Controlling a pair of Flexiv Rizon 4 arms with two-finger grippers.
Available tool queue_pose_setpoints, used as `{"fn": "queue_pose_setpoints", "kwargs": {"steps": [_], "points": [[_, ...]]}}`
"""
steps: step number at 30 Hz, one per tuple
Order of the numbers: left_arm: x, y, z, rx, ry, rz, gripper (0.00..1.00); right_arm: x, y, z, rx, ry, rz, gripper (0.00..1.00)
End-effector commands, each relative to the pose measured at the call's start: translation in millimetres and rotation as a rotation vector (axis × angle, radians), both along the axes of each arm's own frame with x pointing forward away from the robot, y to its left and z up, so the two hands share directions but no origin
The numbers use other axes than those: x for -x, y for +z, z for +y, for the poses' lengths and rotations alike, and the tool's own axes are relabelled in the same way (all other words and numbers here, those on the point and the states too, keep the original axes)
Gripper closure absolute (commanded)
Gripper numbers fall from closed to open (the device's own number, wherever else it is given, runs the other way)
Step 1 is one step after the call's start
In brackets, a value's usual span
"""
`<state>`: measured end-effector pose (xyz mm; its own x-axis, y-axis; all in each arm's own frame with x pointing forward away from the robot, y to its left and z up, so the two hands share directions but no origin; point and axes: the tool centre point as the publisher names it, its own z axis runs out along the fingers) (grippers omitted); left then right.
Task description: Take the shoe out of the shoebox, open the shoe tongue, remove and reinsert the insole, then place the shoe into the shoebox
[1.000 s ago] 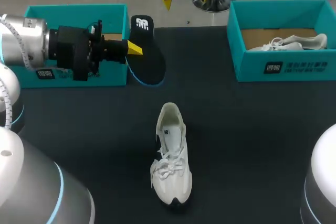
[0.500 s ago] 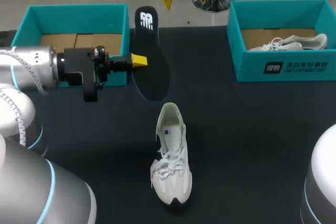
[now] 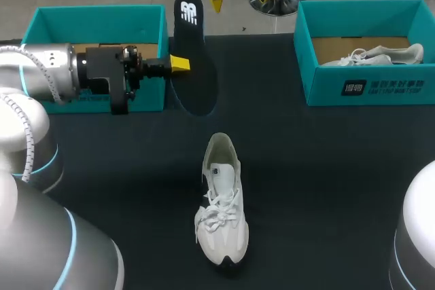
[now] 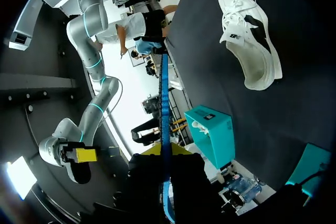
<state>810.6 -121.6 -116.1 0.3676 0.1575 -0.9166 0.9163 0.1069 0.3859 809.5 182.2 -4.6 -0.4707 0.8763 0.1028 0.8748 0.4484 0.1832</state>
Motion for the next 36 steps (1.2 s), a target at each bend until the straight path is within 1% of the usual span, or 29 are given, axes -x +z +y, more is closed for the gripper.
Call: {"fn": "queue_pose_setpoints", "kwargs": {"steps": [1,16,18,21,23,24,28,30,31,33,36], "points": [[-22.3,9.5,-9.1,-0.017,0.002,0.020,1.00,-1.1,0.3,0.6,0.002,0.000,0.002,0.00],[-22.3,9.5,-9.1,-0.017,0.002,0.020,1.00,-1.1,0.3,0.6,0.002,0.000,0.002,0.00],[-22.3,9.5,-9.1,-0.017,0.002,0.020,1.00,-1.4,-5.3,-5.4,-0.159,-0.011,-0.033,0.00],[-22.3,9.5,-9.1,-0.017,0.002,0.020,1.00,2.0,-19.3,-14.3,-0.354,-0.082,-0.017,0.00],[-22.3,9.5,-9.1,-0.017,0.002,0.020,1.00,4.8,-24.7,-17.8,-0.485,-0.117,-0.022,0.00],[-22.3,9.5,-9.1,-0.017,0.002,0.020,1.00,6.3,-25.8,-20.3,-0.532,-0.138,-0.028,0.00],[-22.3,9.5,-9.1,-0.017,0.002,0.020,1.00,11.8,-23.4,-28.7,-0.657,-0.169,-0.041,0.00],[-22.3,9.5,-9.1,-0.017,0.002,0.020,1.00,12.4,-22.7,-30.1,-0.710,-0.156,-0.005,0.00],[-22.3,9.5,-9.1,-0.017,0.002,0.020,1.00,12.5,-23.0,-30.0,-0.743,-0.155,-0.003,0.00],[-22.3,9.5,-9.1,-0.017,0.002,0.020,1.00,12.3,-24.6,-28.4,-0.795,-0.147,0.048,0.00],[-22.3,9.5,-9.1,-0.017,0.002,0.020,1.00,9.7,-28.1,-26.9,-0.852,-0.139,0.074,0.00]]}}
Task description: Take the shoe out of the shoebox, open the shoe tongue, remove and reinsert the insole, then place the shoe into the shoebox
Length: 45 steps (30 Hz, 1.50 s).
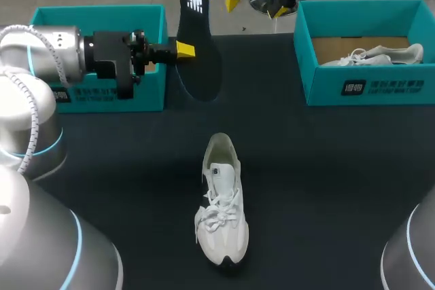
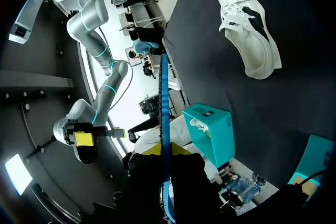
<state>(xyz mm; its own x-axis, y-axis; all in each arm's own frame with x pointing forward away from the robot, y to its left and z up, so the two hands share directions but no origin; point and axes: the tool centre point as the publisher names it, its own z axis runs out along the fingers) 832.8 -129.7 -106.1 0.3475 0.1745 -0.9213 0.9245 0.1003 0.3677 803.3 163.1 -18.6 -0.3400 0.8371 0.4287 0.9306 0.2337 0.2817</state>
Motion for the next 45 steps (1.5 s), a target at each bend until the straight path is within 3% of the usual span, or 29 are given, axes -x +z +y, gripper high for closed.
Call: {"fn": "queue_pose_setpoints", "kwargs": {"steps": [1,12,20,36,45], "points": [[-0.2,-0.5,-1.0,0.002,0.001,-0.002,1.00,2.1,-15.2,-6.6,-0.509,-0.002,0.009,0.00],[-0.2,-0.5,-1.0,0.002,0.001,-0.002,1.00,-11.0,-48.6,4.2,-0.690,0.014,0.034,0.00],[-0.2,-0.5,-1.0,0.002,0.001,-0.002,1.00,-20.5,-61.3,17.6,-0.799,0.103,-0.035,0.00],[-0.2,-0.5,-1.0,0.002,0.001,-0.002,1.00,-27.6,-72.3,41.3,-0.768,0.195,-0.074,0.00],[-0.2,-0.5,-1.0,0.002,0.001,-0.002,1.00,-25.1,-68.2,80.2,-0.770,0.253,-0.045,0.00]]}}
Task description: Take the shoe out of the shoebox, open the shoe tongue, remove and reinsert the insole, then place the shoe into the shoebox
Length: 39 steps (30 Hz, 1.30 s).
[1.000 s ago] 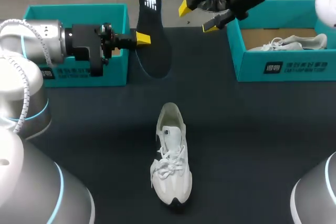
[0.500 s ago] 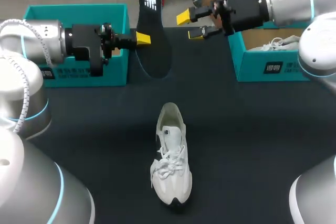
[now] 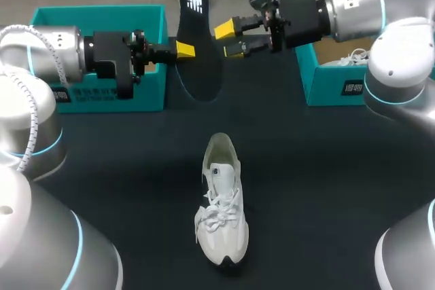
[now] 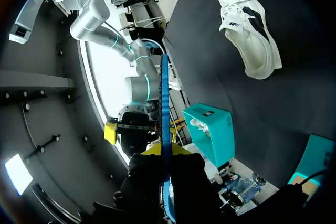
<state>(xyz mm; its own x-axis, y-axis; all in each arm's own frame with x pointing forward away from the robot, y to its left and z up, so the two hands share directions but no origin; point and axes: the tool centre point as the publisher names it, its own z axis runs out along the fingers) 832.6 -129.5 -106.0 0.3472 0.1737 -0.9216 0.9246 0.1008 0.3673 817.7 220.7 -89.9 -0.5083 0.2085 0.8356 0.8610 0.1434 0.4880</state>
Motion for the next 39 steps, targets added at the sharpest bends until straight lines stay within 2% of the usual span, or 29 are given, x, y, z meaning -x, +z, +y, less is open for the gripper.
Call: {"fn": "queue_pose_setpoints", "kwargs": {"steps": [1,9,10,11,12,13,14,15,33,39], "points": [[-0.4,-0.7,-1.2,0.001,0.001,-0.002,1.00,-10.5,4.1,25.0,0.001,0.019,-0.003,0.00],[-0.4,-0.7,-1.2,0.001,0.001,-0.002,1.00,-3.7,-0.8,29.1,0.018,0.022,0.038,0.00],[-0.4,-0.7,-1.2,0.001,0.001,-0.002,1.00,-3.4,-1.6,29.0,0.017,0.021,0.038,0.11],[-0.4,-0.7,-1.2,0.001,0.001,-0.002,1.00,-2.9,-2.4,29.0,0.015,0.020,0.038,0.38],[-0.4,-0.7,-1.2,0.001,0.001,-0.002,1.00,-2.3,-3.5,29.2,0.020,0.018,0.047,0.58],[-0.4,-0.7,-1.2,0.001,0.001,-0.002,1.00,-2.2,-4.4,29.1,0.020,0.012,0.049,0.72],[-0.4,-0.7,-1.2,0.001,0.001,-0.002,1.00,-2.2,-4.8,29.1,0.017,0.012,0.049,0.97],[-0.4,-0.7,-1.2,0.001,0.001,-0.002,1.00,-2.1,-5.3,29.3,0.018,0.013,0.050,1.00],[-0.4,-0.7,-1.2,0.001,0.001,-0.002,1.00,-6.7,-11.6,35.2,0.013,0.035,0.062,1.00],[-0.4,-0.7,-1.2,0.001,0.001,-0.002,1.00,-12.1,-13.5,26.1,0.058,-0.044,0.057,1.00]]}}
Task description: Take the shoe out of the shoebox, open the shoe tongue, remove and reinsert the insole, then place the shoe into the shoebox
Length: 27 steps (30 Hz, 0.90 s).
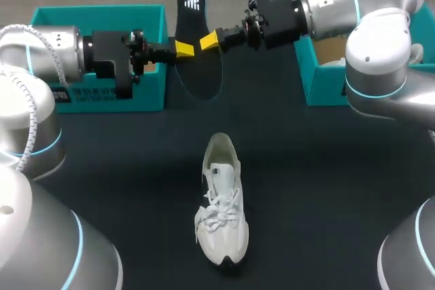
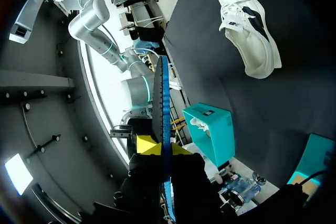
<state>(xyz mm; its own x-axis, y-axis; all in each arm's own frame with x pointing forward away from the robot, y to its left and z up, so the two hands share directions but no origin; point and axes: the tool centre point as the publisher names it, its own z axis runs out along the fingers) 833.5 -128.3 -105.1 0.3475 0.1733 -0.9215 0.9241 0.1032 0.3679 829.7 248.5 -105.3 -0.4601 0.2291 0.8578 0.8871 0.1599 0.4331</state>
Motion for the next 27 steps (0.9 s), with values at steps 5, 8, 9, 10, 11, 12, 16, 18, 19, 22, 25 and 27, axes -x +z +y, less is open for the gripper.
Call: {"fn": "queue_pose_setpoints", "kwargs": {"steps": [5,8,9,10,11,12,16,18,19,22,25,27], "points": [[7.2,8.3,7.7,-0.035,-0.020,0.117,0.00,-2.2,-8.9,-16.6,0.086,-0.126,-0.006,1.00],[8.7,4.5,22.9,-0.069,0.001,0.307,0.00,-5.5,-16.3,-25.6,0.128,-0.161,-0.010,1.00],[9.6,0.0,28.1,-0.097,0.015,0.374,0.00,-6.9,-18.3,-29.0,0.127,-0.178,-0.015,1.00],[10.1,-5.4,33.3,-0.111,0.026,0.458,0.00,-8.3,-20.0,-32.7,0.150,-0.189,-0.014,1.00],[10.5,-10.7,38.9,-0.134,0.020,0.533,0.00,-10.0,-21.6,-35.7,0.159,-0.188,-0.018,1.00],[11.6,-16.0,44.2,-0.155,0.002,0.606,0.00,-12.0,-23.4,-38.9,0.160,-0.193,-0.030,1.00],[20.9,-30.1,63.5,-0.142,-0.051,0.812,0.00,-17.0,-30.1,-46.5,0.194,-0.195,-0.050,1.00],[20.9,-30.1,63.5,-0.142,-0.051,0.812,0.00,-18.3,-32.8,-47.1,0.214,-0.175,-0.062,1.00],[20.9,-30.1,63.5,-0.142,-0.051,0.812,0.00,-18.9,-33.1,-47.9,0.225,-0.185,-0.063,1.00],[20.9,-30.1,63.5,-0.142,-0.051,0.812,0.00,-18.9,-33.1,-47.9,0.225,-0.185,-0.063,1.00],[20.9,-30.1,63.5,-0.142,-0.051,0.812,0.00,-18.9,-33.1,-47.9,0.225,-0.185,-0.063,1.00],[20.9,-30.1,63.5,-0.142,-0.051,0.812,0.00,-18.9,-33.1,-47.9,0.225,-0.185,-0.063,1.00]]}}
